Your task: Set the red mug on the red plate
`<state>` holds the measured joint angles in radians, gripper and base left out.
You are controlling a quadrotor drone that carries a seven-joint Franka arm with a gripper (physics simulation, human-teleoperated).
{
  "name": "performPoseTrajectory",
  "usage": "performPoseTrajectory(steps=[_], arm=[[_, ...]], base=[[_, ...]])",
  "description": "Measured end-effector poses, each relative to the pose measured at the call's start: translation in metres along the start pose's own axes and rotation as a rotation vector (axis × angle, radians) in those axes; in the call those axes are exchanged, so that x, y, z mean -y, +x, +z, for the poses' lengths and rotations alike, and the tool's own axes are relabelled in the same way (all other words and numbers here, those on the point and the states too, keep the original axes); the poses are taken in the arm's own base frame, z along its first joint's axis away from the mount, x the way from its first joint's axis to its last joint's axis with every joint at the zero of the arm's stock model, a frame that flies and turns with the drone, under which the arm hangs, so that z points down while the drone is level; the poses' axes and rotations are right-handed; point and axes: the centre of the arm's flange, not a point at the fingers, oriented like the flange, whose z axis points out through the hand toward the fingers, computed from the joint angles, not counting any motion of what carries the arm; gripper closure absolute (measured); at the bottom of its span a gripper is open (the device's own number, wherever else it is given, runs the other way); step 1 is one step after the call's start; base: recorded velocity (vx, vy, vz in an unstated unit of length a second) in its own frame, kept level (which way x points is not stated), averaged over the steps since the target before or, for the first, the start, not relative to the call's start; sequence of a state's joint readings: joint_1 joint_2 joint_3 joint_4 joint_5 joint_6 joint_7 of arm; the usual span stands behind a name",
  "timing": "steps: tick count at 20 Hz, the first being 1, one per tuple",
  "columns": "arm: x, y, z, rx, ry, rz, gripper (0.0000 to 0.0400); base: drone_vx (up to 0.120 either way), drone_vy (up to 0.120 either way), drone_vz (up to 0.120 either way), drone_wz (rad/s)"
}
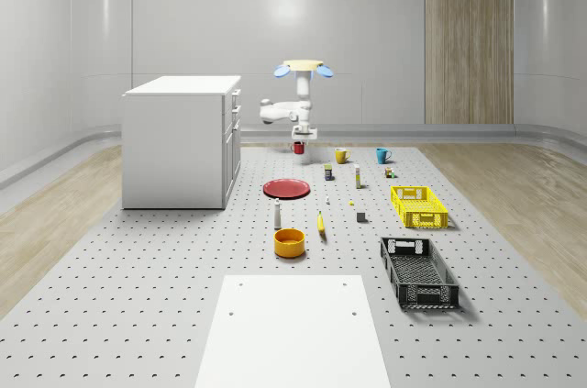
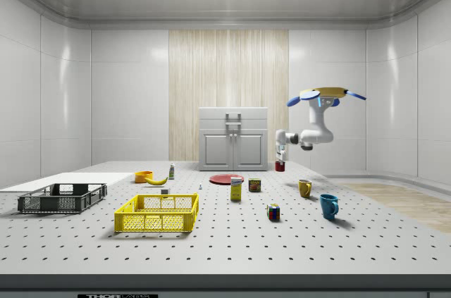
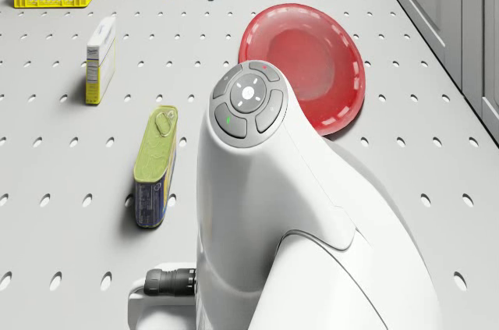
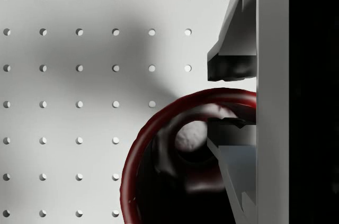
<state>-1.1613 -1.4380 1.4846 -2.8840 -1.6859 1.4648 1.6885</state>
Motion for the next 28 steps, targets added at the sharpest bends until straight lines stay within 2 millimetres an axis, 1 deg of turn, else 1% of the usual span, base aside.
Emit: performPoseTrajectory(steps=[3, 5, 11, 19, 22, 28], arm=[[0.0000, 0.0000, -0.0005, 0.000, 0.000, 0.000, 0.0300], [0.0000, 0.0000, -0.0007, 0.000, 0.000, 0.000, 0.0300], [0.0000, 0.0000, -0.0009, 0.000, 0.000, 0.000, 0.0300], [0.0000, 0.0000, -0.0010, 0.000, 0.000, 0.000, 0.0300], [0.0000, 0.0000, -0.0010, 0.000, 0.000, 0.000, 0.0300], [0.0000, 0.0000, -0.0010, 0.000, 0.000, 0.000, 0.0300]], base=[[0.120, -0.120, 0.000, 0.000], [0.120, -0.020, 0.000, 0.000], [0.120, -0.113, 0.000, 0.000], [0.120, 0.000, 0.000, 0.000], [0.120, -0.067, 0.000, 0.000], [0.120, 0.000, 0.000, 0.000]])
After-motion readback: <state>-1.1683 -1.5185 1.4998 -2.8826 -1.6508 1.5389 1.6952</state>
